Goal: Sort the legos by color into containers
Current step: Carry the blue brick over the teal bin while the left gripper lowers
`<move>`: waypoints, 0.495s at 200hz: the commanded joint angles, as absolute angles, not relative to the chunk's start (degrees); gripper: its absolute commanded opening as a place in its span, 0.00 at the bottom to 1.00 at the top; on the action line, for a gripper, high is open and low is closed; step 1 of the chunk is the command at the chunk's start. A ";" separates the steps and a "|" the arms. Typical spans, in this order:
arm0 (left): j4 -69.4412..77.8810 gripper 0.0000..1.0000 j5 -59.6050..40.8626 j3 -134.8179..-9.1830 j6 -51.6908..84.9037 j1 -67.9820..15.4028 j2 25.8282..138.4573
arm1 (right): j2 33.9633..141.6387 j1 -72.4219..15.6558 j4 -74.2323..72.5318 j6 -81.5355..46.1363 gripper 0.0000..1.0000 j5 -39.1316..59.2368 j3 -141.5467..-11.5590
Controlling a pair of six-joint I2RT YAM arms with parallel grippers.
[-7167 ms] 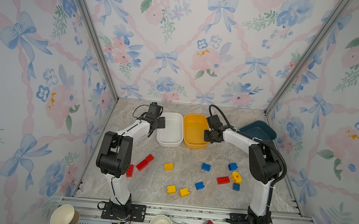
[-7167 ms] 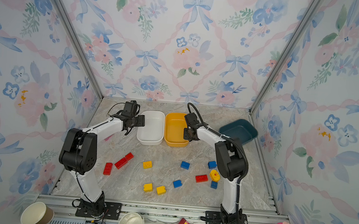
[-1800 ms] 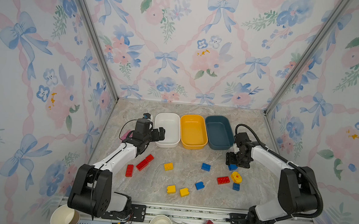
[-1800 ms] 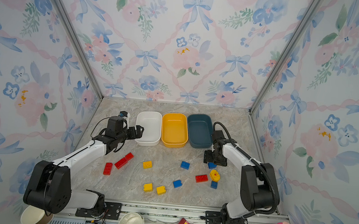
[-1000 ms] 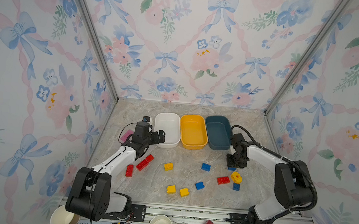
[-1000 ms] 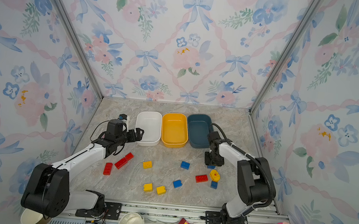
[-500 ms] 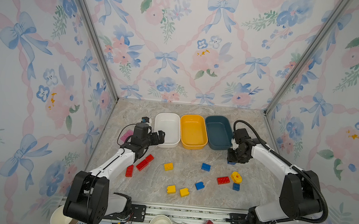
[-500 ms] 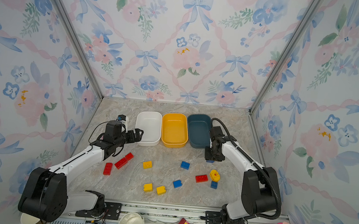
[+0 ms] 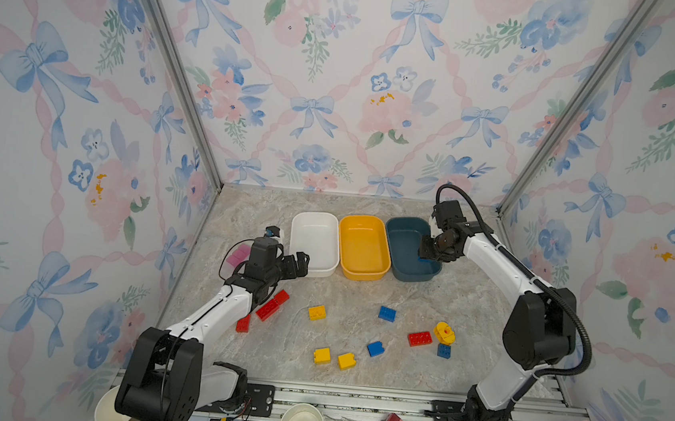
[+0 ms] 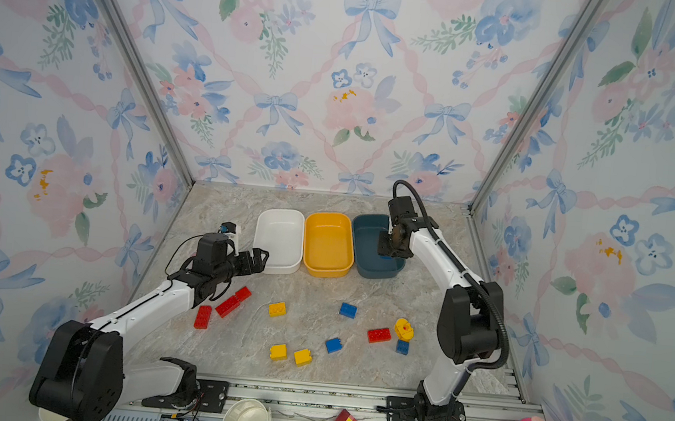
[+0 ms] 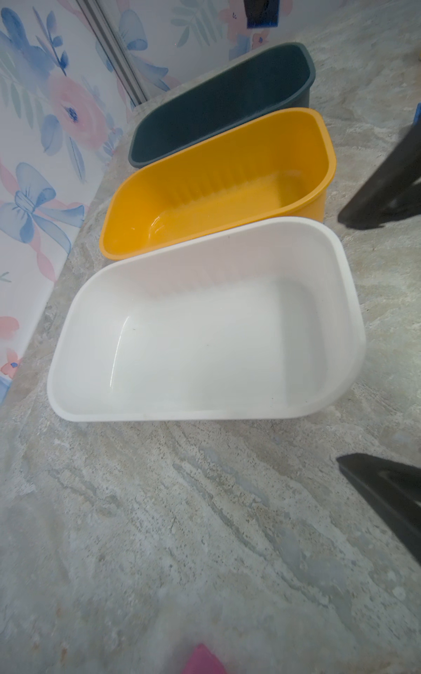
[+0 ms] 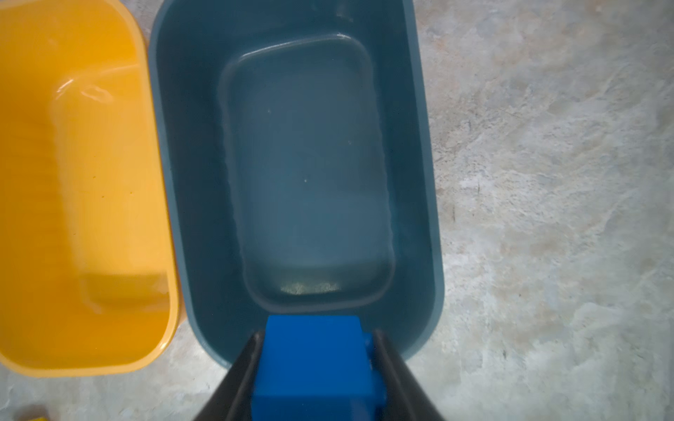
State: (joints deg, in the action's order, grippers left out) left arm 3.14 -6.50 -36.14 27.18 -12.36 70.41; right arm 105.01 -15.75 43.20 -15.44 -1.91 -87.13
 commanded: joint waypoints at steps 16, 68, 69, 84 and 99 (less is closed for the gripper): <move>2.73 0.98 -6.50 -34.05 28.42 -12.39 68.00 | 112.40 -15.42 44.01 -15.32 0.37 -3.10 -92.25; 1.87 0.98 -5.80 -32.83 29.47 -12.37 67.48 | 114.54 -15.27 44.73 -15.29 0.52 -3.87 -93.71; 1.90 0.98 -5.80 -32.85 29.47 -12.37 67.49 | 114.53 -15.28 44.78 -15.29 0.52 -3.87 -93.70; 1.75 0.98 -5.80 -32.98 29.48 -12.35 67.75 | 114.27 -15.27 45.02 -14.99 0.59 -4.12 -93.80; 1.50 0.98 -5.71 -33.13 29.62 -12.39 68.09 | 113.96 -15.29 45.17 -14.85 0.61 -4.20 -93.93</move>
